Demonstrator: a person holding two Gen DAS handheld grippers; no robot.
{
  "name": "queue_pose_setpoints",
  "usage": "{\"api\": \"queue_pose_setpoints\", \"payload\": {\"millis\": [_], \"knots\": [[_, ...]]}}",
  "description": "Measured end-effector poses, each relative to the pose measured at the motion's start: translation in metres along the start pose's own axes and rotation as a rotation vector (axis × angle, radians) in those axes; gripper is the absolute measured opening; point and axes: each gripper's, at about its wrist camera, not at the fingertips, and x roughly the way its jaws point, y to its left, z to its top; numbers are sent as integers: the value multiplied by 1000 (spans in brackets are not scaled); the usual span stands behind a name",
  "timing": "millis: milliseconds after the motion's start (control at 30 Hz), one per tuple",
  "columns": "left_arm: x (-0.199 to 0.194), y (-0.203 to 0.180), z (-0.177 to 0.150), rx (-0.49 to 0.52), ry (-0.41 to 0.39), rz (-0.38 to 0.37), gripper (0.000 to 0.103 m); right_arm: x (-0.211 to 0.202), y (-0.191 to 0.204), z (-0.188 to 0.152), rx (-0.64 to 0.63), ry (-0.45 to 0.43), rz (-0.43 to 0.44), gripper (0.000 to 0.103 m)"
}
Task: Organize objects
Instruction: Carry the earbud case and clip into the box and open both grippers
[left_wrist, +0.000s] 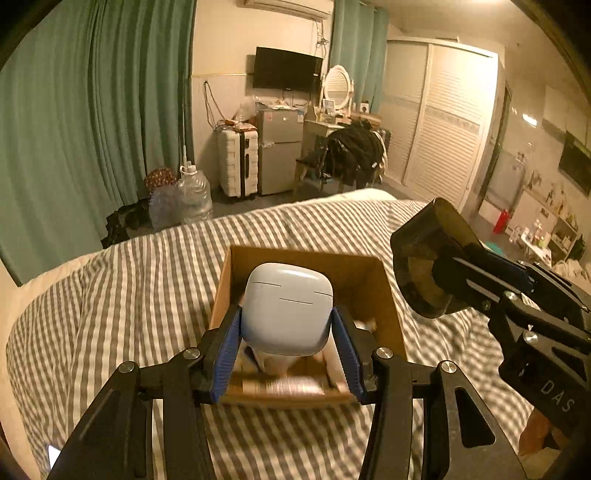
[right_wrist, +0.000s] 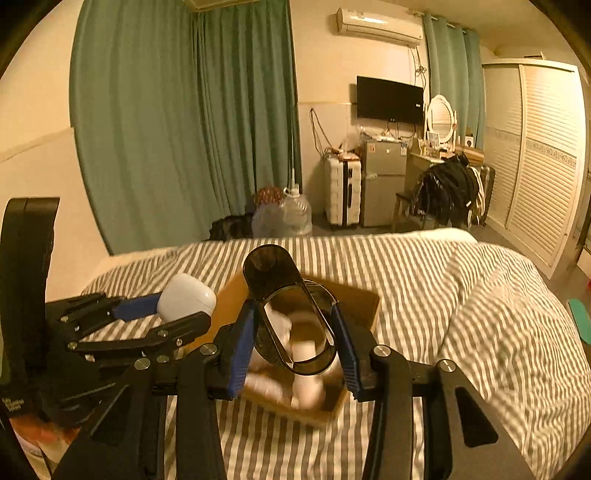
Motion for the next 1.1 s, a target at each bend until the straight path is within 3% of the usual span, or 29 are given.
{"api": "queue_pose_setpoints", "payload": {"millis": [200, 300, 500, 600, 867, 1100], "knots": [[53, 7, 36, -8, -8, 46, 50, 47, -14, 36, 35, -35, -14, 40], [81, 10, 26, 14, 19, 55, 50, 74, -24, 41, 59, -25, -21, 40], [128, 15, -3, 29, 119, 0, 50, 134, -38, 13, 103, 77, -13, 37], [135, 14, -8, 47, 135, -3, 50, 155, -41, 3, 107, 129, -24, 28], [139, 10, -19, 47, 170, -29, 50, 178, -47, -25, 107, 203, -64, 27], [139, 6, -22, 53, 177, -26, 53, 172, -54, -24, 132, 185, -48, 28]]}}
